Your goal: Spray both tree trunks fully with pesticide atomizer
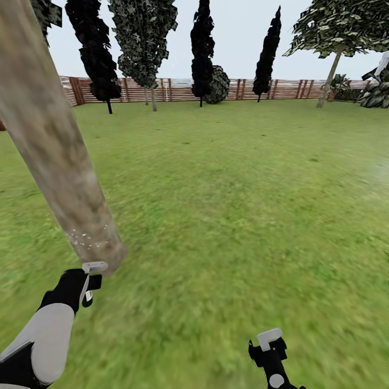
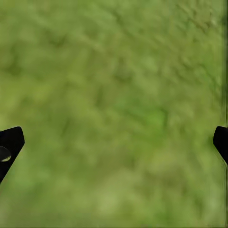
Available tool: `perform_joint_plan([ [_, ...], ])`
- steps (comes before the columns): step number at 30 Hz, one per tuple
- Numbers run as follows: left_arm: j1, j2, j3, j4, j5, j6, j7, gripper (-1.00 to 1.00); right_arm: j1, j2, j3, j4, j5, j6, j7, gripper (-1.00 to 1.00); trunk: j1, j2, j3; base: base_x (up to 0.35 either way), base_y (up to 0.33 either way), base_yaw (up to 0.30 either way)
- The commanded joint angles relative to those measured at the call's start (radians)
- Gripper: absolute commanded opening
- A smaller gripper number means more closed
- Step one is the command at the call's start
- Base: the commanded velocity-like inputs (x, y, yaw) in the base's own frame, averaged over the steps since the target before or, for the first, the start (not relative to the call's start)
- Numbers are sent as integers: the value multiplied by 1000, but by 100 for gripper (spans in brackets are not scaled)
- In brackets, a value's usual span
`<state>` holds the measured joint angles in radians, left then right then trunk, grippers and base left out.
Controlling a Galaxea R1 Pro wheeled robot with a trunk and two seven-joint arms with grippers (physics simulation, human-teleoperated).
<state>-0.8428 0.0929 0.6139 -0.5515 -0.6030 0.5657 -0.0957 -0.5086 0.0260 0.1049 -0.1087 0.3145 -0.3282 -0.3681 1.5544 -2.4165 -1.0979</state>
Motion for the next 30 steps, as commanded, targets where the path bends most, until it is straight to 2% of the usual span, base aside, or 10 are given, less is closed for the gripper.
perform_joint_plan([
  [1,-1,-1,6,-2,-11,3,-10,-100,-1,0,8,1,0,0,-8,100,0,0,-1,161,-260,0],
  [10,-1,-1,6,-2,-11,3,-10,-100,-1,0,8,1,0,0,-7,100,0,0,-1,161,-260,36],
  [30,-1,2,7,-4,-12,3,-10,-100,4,0,9,1,0,0,-6,100,0,0,-1,161,-260,272],
])
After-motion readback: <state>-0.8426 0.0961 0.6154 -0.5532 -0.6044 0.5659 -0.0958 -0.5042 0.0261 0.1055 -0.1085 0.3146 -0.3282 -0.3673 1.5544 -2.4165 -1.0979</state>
